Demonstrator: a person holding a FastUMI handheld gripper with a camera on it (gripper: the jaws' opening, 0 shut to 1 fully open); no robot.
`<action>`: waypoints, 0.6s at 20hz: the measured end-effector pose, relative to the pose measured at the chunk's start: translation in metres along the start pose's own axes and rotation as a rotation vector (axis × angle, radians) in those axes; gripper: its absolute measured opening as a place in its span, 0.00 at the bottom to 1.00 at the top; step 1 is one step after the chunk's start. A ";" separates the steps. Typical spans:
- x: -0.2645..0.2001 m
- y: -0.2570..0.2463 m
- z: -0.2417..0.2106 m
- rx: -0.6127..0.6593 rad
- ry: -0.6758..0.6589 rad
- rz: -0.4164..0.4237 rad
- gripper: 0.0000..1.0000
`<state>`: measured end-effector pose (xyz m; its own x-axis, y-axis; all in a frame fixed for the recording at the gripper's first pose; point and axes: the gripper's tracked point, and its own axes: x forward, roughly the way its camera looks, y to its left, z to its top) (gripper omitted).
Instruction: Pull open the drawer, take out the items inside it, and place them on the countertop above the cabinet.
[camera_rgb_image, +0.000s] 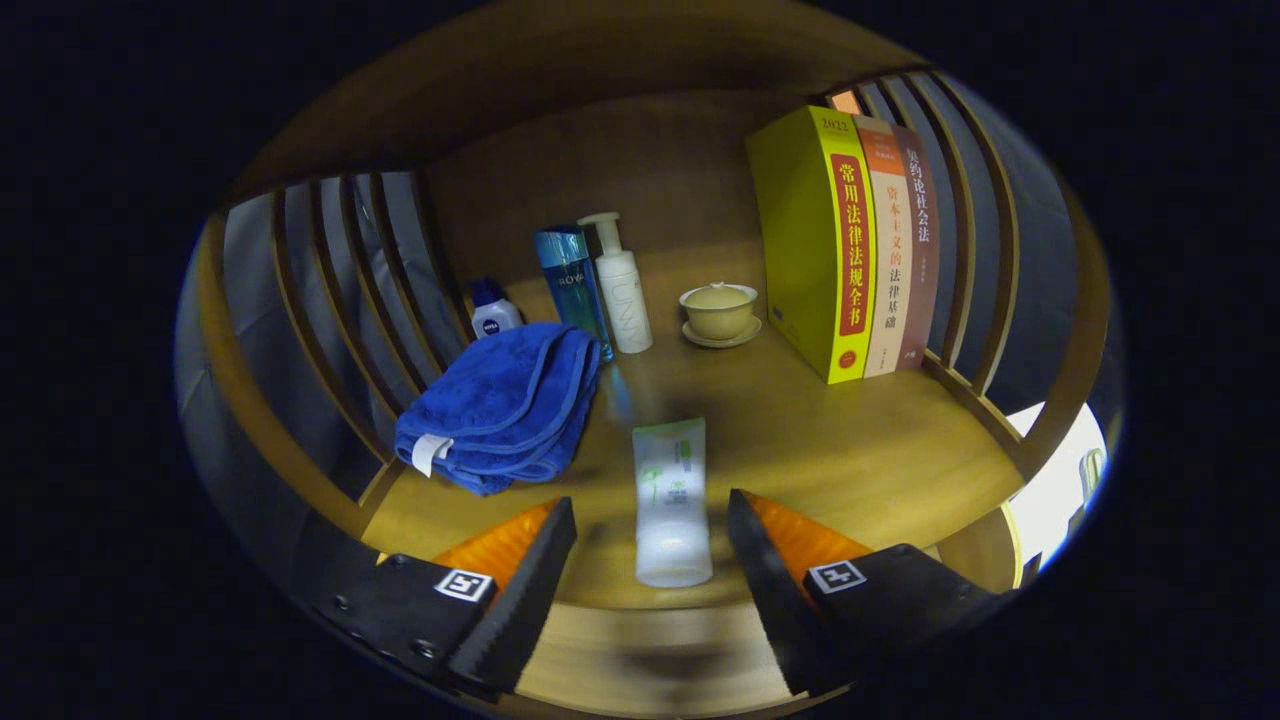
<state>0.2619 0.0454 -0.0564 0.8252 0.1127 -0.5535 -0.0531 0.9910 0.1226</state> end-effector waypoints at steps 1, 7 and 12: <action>-0.007 0.000 -0.002 -0.007 -0.007 -0.003 1.00; -0.064 0.012 -0.004 -0.028 -0.079 0.019 0.99; -0.126 0.019 -0.024 -0.054 -0.131 0.036 0.99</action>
<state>0.1437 0.0513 -0.0045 0.8882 0.1418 -0.4371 -0.1117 0.9893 0.0941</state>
